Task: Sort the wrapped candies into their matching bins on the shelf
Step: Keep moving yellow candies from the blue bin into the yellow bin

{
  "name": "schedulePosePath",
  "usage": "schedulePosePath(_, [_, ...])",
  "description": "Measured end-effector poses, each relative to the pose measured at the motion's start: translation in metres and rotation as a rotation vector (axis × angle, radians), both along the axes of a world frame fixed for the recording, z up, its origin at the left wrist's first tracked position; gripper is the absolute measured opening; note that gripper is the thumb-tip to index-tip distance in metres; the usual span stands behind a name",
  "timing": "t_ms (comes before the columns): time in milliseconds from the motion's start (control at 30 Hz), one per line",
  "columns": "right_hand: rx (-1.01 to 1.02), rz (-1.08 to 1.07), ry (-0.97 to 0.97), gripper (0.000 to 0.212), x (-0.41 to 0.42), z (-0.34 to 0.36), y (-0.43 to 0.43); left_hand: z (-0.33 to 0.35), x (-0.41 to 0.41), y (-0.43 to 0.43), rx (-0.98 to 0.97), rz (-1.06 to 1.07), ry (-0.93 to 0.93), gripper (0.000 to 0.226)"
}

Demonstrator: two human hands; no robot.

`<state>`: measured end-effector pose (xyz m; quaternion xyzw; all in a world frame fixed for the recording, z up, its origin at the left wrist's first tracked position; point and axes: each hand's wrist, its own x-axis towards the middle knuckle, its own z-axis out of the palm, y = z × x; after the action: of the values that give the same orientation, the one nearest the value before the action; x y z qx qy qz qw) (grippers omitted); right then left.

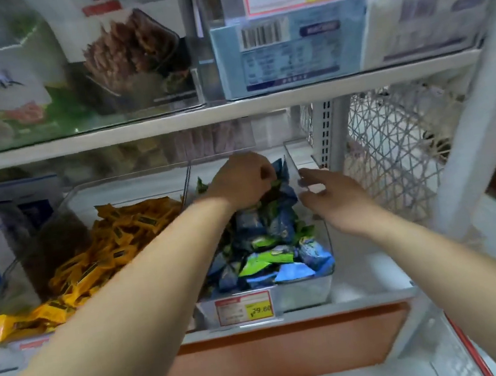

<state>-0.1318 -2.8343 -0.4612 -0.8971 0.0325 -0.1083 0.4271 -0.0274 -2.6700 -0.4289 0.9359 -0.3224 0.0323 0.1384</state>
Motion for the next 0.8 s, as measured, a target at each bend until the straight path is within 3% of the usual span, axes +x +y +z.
schedulePosePath(167, [0.0,0.043,-0.046,0.034,0.002,-0.011,-0.009,-0.009,0.03,-0.005,0.105,-0.008,0.135,0.009])
schedulePosePath(333, [0.047,0.063,-0.054,0.038,0.004,-0.017,-0.011,-0.021,0.034,-0.006,0.233,0.027,0.094,0.033])
schedulePosePath(500, [0.073,0.081,-0.052,0.032,0.004,-0.017,-0.01,-0.027,0.03,-0.012,0.119,0.082,0.291,0.029])
schedulePosePath(633, [0.075,0.102,-0.045,0.028,0.004,-0.016,-0.008,-0.033,0.033,-0.016,0.059,0.153,0.182,0.053])
schedulePosePath(700, [0.067,0.1,-0.049,0.027,0.005,-0.016,-0.007,-0.036,0.033,-0.016,0.041,0.127,0.106,0.038])
schedulePosePath(800, [0.066,0.096,-0.056,0.031,0.006,-0.016,-0.006,-0.03,0.032,-0.016,0.056,0.032,0.141,0.013])
